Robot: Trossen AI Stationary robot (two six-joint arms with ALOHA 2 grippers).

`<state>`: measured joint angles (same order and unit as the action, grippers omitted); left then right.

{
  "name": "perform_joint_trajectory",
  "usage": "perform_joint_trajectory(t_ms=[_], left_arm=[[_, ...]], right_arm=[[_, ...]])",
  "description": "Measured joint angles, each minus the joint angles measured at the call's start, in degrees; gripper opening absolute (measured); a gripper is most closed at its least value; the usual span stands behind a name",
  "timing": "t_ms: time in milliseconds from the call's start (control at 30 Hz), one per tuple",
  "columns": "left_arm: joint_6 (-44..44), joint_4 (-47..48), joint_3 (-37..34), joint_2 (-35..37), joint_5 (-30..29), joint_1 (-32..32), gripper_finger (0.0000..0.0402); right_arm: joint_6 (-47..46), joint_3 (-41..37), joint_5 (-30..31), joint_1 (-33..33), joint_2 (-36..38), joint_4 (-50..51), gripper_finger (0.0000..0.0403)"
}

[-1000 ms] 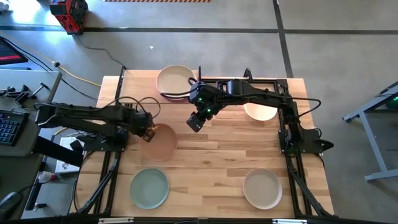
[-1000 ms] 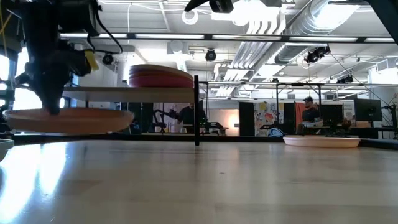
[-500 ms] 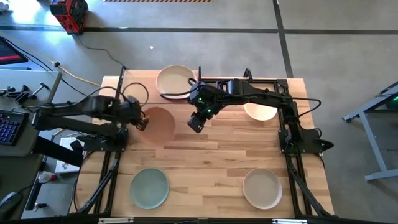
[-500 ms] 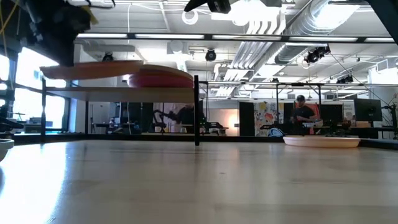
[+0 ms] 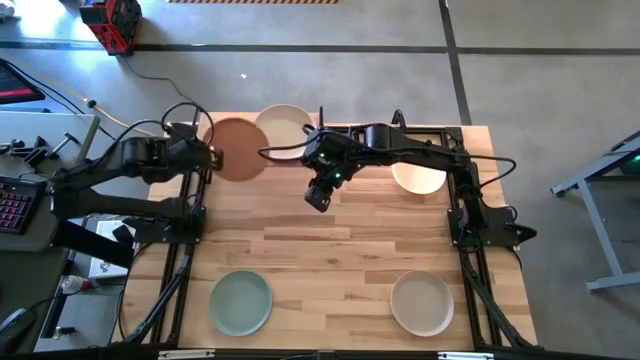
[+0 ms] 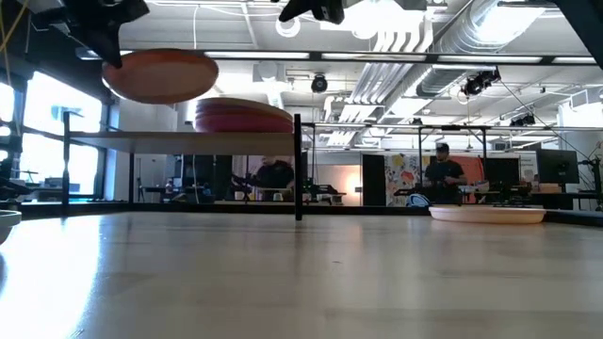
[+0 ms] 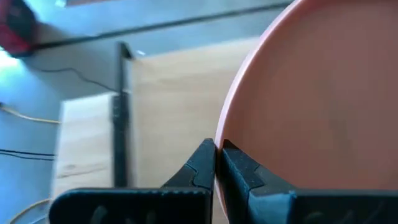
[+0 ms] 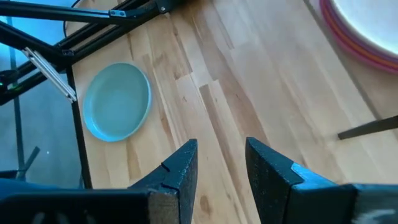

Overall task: Place and stack plates onto a shelf
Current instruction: Put the light orange plate on the shelf

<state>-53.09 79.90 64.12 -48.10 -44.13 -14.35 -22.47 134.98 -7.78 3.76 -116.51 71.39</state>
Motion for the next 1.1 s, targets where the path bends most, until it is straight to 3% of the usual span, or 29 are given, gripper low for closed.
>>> perform_joint_trajectory(t_ms=[300, 667, 1000, 1100], left_arm=[[2.77, -0.04, 0.00, -1.48, -7.03, -11.63, 0.0003], [10.30, -0.30, 0.00, -3.01, 1.43, -24.03, 0.0003], [15.18, -5.07, 0.00, -7.88, 10.06, -31.59, 0.0003], [15.21, -5.22, 0.00, -10.17, 10.32, -33.07, 0.0003]], right_arm=[[3.52, 0.00, -0.32, 1.78, 0.00, 2.11, 0.0114], [7.43, 0.00, -0.33, 2.27, 0.00, 4.26, 0.0114], [7.55, 0.00, -0.32, 2.24, 0.00, 6.89, 0.0114], [7.55, 0.00, -0.32, 2.24, 0.00, 7.31, 0.0114]])
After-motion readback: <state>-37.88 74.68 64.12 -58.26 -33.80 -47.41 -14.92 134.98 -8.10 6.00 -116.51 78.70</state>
